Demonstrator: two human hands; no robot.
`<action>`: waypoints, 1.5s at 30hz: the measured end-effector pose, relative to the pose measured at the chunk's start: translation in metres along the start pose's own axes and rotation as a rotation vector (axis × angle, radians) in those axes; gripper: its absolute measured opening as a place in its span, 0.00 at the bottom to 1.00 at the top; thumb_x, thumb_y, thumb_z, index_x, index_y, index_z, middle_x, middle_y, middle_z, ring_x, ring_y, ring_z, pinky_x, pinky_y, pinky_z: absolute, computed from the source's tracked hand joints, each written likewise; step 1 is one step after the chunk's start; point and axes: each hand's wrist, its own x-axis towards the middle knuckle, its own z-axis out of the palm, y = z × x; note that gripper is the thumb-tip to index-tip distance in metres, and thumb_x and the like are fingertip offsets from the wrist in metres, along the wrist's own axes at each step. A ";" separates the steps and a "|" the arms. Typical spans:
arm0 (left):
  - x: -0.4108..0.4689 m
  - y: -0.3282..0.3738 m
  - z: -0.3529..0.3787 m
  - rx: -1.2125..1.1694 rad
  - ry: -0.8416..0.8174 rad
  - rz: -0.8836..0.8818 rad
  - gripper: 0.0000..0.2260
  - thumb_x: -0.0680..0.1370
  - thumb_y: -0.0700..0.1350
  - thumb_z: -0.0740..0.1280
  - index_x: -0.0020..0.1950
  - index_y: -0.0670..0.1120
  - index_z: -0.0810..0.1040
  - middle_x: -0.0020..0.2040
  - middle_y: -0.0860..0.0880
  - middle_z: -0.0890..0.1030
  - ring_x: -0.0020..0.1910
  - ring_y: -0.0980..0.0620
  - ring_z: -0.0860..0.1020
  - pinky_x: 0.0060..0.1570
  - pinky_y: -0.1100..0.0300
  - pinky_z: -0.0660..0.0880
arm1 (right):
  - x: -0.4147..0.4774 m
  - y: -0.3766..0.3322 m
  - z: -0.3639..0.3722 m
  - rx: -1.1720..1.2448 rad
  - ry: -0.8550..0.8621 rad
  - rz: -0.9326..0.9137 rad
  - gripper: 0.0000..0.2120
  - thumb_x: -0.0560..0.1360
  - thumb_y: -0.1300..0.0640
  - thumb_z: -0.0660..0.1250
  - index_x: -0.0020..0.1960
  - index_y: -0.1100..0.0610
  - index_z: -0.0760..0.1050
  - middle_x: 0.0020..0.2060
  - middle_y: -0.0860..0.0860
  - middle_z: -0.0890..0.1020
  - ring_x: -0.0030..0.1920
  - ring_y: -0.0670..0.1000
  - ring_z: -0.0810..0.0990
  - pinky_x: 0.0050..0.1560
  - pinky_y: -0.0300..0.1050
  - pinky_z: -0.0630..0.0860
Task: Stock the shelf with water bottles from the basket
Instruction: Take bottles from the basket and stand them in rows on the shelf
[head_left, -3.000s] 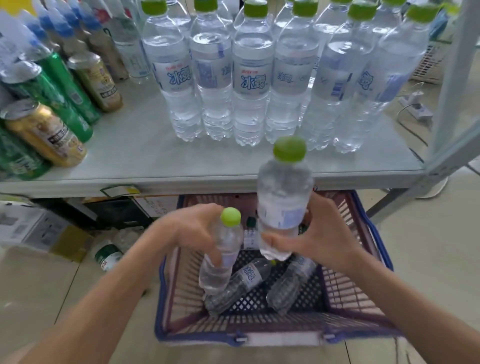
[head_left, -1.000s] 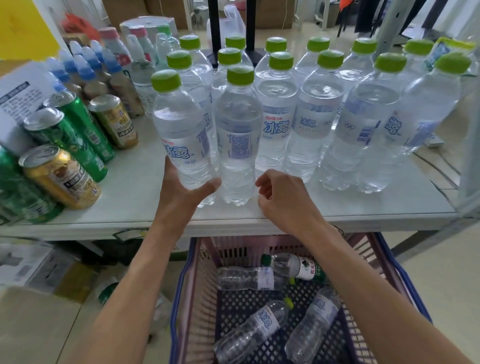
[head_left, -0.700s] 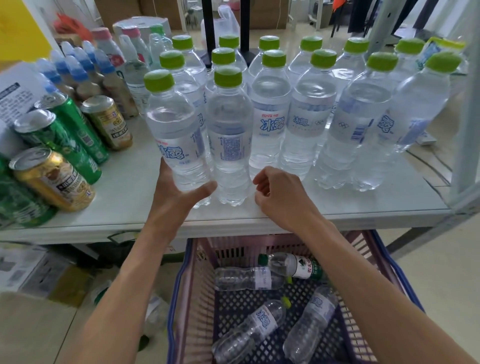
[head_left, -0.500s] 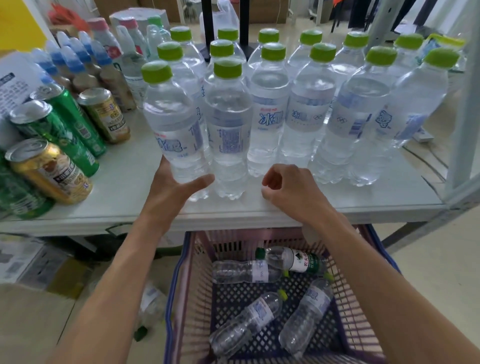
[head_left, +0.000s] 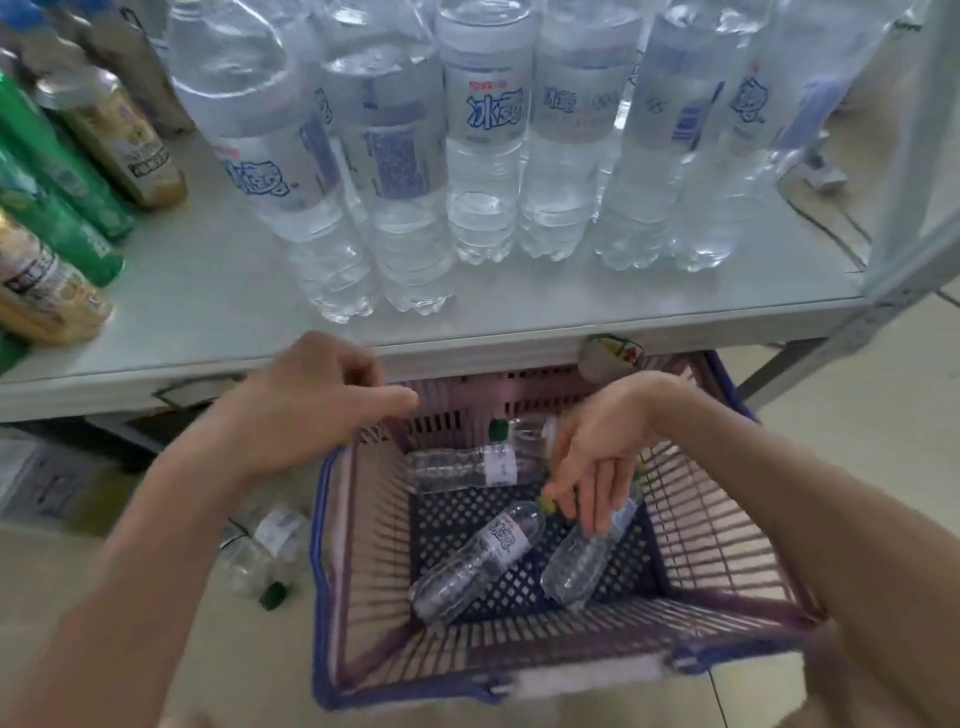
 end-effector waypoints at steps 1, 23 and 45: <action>0.005 0.004 0.019 0.078 -0.135 0.019 0.16 0.74 0.54 0.72 0.32 0.46 0.76 0.27 0.52 0.76 0.28 0.53 0.71 0.34 0.58 0.68 | 0.019 0.012 0.003 0.040 -0.011 0.129 0.26 0.83 0.42 0.63 0.58 0.66 0.81 0.54 0.61 0.86 0.56 0.57 0.87 0.60 0.49 0.81; 0.088 -0.098 0.278 0.433 -0.417 -0.119 0.24 0.67 0.44 0.79 0.62 0.46 0.79 0.58 0.45 0.81 0.55 0.46 0.81 0.49 0.58 0.77 | 0.155 0.124 0.068 0.947 0.511 0.329 0.21 0.74 0.57 0.75 0.60 0.66 0.72 0.58 0.64 0.81 0.57 0.65 0.82 0.54 0.61 0.82; 0.076 -0.013 0.140 0.299 -0.317 0.192 0.34 0.60 0.48 0.82 0.64 0.50 0.75 0.55 0.51 0.83 0.50 0.50 0.82 0.47 0.54 0.83 | -0.131 0.023 0.026 0.002 0.773 -0.869 0.23 0.63 0.60 0.84 0.56 0.52 0.81 0.50 0.44 0.88 0.51 0.46 0.87 0.51 0.37 0.82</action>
